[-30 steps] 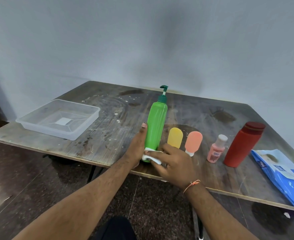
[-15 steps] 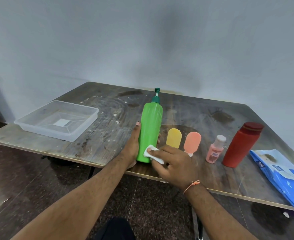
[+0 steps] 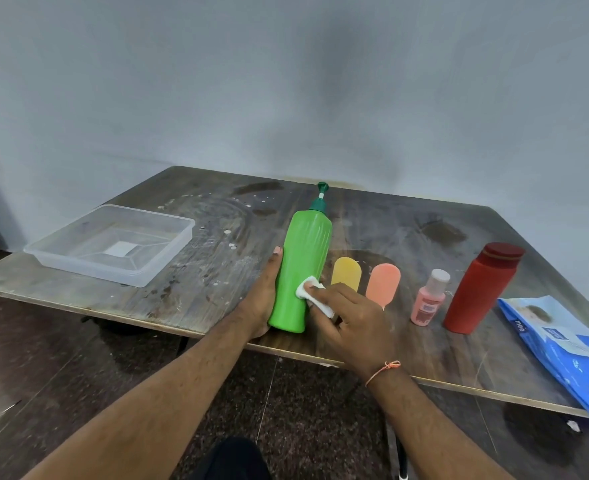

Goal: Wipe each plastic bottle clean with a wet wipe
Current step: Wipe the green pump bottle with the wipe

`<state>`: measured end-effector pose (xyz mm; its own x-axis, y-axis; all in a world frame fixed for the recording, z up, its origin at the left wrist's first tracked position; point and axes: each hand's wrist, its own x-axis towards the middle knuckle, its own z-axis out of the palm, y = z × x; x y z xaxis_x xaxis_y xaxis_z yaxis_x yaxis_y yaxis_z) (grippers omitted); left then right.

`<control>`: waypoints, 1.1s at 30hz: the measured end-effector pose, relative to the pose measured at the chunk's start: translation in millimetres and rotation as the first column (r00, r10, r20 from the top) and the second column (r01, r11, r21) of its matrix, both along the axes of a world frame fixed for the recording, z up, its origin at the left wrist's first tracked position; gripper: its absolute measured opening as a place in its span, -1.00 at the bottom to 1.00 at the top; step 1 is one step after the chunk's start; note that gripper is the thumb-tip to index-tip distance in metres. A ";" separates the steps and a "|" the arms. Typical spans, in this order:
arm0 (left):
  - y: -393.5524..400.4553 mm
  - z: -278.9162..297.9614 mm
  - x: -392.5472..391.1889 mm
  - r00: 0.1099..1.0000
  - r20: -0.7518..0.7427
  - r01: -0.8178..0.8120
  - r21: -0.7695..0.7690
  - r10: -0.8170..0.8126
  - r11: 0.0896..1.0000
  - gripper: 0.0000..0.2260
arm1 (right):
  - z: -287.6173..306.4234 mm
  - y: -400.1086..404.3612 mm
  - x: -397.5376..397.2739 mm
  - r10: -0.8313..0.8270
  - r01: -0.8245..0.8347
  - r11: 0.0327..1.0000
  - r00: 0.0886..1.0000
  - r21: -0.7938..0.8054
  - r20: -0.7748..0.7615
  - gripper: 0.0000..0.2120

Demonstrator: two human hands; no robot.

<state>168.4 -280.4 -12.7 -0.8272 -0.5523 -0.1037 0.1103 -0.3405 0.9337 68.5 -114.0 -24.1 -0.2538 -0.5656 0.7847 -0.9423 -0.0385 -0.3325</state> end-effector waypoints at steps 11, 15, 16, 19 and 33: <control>0.3 4.7 2.1 0.993 -0.113 -0.011 0.107 0.023 0.994 -0.25 | 1.6 1.6 4.7 0.007 -0.008 0.999 0.999 0.041 0.044 -0.78; 0.2 2.5 0.4 0.997 -0.026 -0.073 0.035 0.074 0.997 -0.33 | 4.9 -0.6 2.0 -0.104 0.101 0.994 0.991 0.045 0.083 -0.71; -0.1 2.0 0.0 0.997 -0.011 -0.079 0.024 0.079 0.997 -0.33 | 5.2 -1.0 1.6 -0.109 0.104 0.993 0.990 0.054 0.091 -0.71; 1.3 3.8 -0.1 0.996 0.006 -0.089 0.030 0.089 0.996 -0.33 | 5.5 -0.9 2.0 -0.113 0.103 0.990 0.987 0.093 0.117 -0.77; 8.2 6.9 1.7 0.999 -0.016 -0.045 0.035 0.045 0.998 -0.32 | 4.6 0.9 1.4 -0.113 0.097 0.989 0.982 0.108 0.150 -0.86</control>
